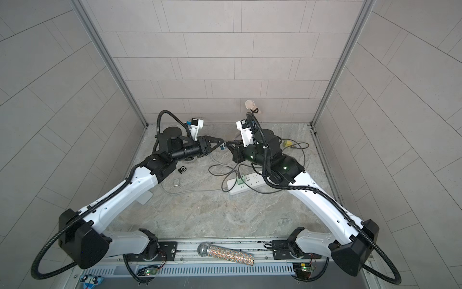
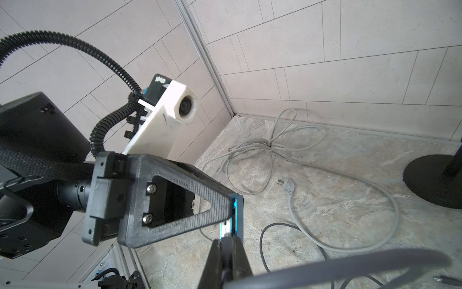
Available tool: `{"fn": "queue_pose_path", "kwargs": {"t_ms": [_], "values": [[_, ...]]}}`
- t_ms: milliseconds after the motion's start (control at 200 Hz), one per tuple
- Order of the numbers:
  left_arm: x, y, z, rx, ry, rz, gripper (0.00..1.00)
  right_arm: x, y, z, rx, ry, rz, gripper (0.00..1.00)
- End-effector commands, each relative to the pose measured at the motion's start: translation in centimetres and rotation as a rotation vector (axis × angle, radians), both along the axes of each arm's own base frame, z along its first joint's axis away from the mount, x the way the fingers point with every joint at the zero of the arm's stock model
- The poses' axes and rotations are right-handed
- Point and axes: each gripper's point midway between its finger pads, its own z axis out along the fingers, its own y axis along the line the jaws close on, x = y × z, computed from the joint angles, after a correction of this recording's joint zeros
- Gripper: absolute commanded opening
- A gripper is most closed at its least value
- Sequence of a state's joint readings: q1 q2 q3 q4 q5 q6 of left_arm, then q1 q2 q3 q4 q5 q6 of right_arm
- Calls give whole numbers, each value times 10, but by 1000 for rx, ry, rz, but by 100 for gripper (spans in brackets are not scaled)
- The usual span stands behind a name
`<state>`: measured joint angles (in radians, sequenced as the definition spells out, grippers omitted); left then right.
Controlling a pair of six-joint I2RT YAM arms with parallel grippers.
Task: Charge mp3
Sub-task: Insert the charging cable into the MP3 player.
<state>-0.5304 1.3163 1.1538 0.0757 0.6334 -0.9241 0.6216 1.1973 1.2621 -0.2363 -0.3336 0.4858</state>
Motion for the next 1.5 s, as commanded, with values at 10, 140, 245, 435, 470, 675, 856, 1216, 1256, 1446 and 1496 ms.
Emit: {"fn": "queue_pose_path", "kwargs": {"t_ms": [10, 140, 245, 435, 470, 675, 856, 1216, 1256, 1446, 1496], "values": [[-2, -4, 25, -40, -63, -25, 0, -3, 2, 2, -12, -15, 18, 0], [-2, -4, 27, -44, -66, -27, 0, -2, 1, -8, -37, -2, 12, 0], [-4, -4, 29, -51, -68, -32, 0, 0, 0, -13, -54, -6, 5, 0], [-5, -3, 31, -54, -74, -33, 0, 1, 0, -22, -93, 2, 8, 0], [-5, -4, 32, -55, -75, -34, 0, 1, 1, -24, -106, -2, 20, 0], [-7, -8, 36, -36, -98, -56, 0, -2, 8, -46, -199, 15, 74, 0], [-10, -12, 46, -33, -123, -76, 0, -4, 14, -63, -249, 38, 98, 0], [-8, -9, 74, -123, -194, -45, 0, -1, 11, -77, -273, 103, 60, 0], [-8, -8, 78, -140, -208, -37, 0, -1, 10, -79, -269, 117, 48, 0], [-14, -10, 95, -174, -258, -50, 0, -1, 9, -83, -270, 131, 41, 0], [-18, -14, 95, -156, -267, -65, 0, -1, 9, -84, -287, 129, 48, 0]]}}
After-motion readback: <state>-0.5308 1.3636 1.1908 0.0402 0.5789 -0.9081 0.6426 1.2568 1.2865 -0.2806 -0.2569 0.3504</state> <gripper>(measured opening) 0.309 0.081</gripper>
